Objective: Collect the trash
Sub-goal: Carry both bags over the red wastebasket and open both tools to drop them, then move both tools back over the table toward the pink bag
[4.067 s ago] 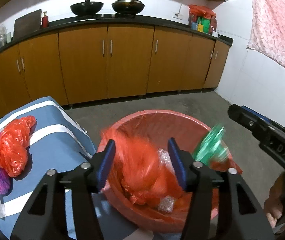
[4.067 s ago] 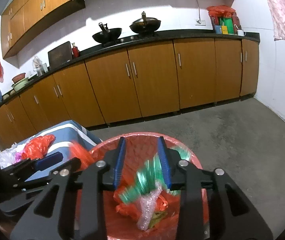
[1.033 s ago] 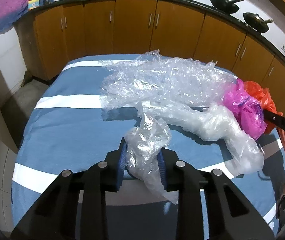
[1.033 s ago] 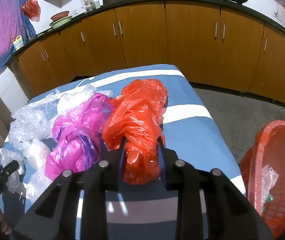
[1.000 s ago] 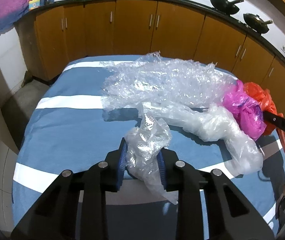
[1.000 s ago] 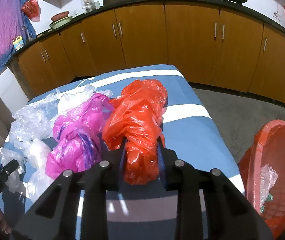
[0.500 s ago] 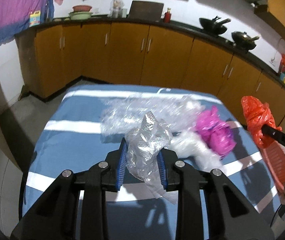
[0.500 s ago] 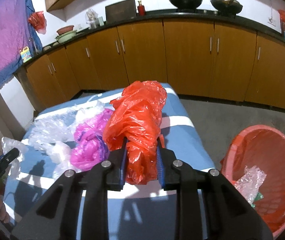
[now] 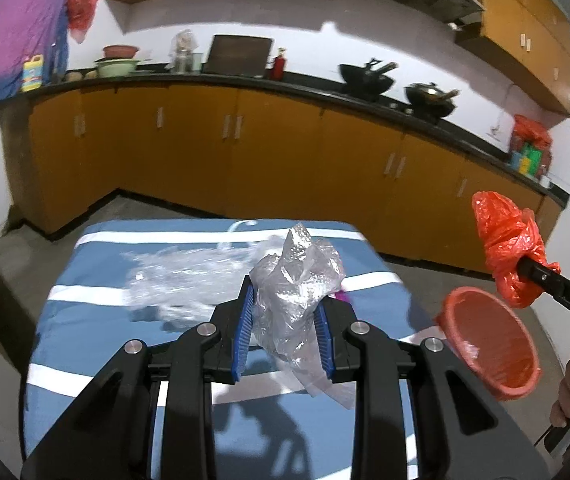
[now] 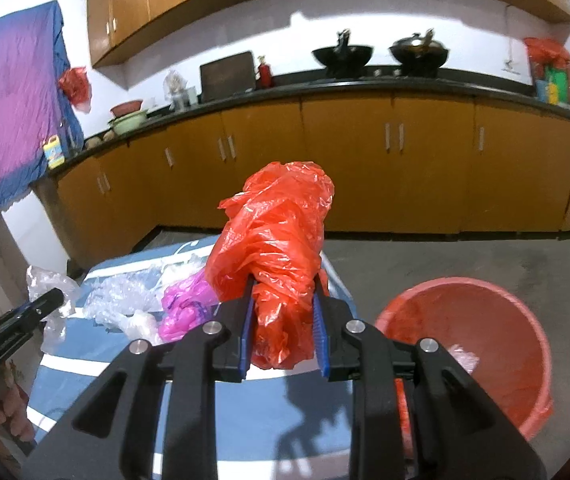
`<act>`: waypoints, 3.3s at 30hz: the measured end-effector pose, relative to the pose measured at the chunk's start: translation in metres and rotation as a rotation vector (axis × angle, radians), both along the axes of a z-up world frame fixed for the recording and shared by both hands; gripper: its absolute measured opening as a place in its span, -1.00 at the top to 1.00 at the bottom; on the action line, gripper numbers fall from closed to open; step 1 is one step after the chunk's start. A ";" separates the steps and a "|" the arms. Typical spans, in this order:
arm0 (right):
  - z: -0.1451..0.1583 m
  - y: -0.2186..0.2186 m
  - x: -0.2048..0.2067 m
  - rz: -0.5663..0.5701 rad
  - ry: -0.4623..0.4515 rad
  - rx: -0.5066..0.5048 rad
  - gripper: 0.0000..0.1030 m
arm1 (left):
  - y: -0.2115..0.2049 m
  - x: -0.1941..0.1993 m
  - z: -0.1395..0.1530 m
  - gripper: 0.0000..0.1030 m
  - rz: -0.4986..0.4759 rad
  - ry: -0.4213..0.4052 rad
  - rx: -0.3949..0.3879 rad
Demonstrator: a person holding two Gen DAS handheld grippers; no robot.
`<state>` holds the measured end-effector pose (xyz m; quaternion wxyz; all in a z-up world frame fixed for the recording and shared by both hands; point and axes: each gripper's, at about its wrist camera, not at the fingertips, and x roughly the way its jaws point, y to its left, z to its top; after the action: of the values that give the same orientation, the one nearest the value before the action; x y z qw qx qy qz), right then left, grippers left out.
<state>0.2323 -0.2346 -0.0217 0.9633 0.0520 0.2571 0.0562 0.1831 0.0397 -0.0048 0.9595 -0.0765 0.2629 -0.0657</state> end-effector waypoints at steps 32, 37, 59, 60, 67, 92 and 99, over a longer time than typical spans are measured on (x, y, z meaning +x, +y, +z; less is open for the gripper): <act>-0.025 -0.189 -0.086 -0.312 -0.014 0.064 0.51 | -0.215 0.000 -0.004 0.45 -0.358 0.022 0.022; -0.033 -0.201 -0.087 -0.329 -0.005 0.074 0.51 | -0.234 0.001 -0.012 0.45 -0.383 0.034 0.037; -0.054 -0.223 -0.065 -0.337 0.024 0.092 0.51 | -0.303 0.024 -0.047 0.45 -0.492 0.106 0.117; -0.055 -0.222 -0.064 -0.337 0.024 0.091 0.51 | -0.306 0.025 -0.048 0.45 -0.496 0.108 0.119; -0.060 -0.222 -0.052 -0.332 0.018 0.086 0.37 | -0.318 0.036 -0.057 0.32 -0.504 0.126 0.144; -0.048 -0.185 -0.049 -0.265 0.010 0.071 -0.15 | -0.198 0.023 -0.063 -0.42 -0.236 0.139 0.102; -0.041 -0.124 -0.024 -0.145 0.017 0.043 -0.26 | -0.113 0.006 -0.061 -0.53 -0.064 0.107 0.105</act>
<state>0.2085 -0.3582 -0.0624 0.9613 0.0916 0.2595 -0.0086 0.1890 -0.0736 -0.0660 0.9443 -0.0211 0.3190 -0.0782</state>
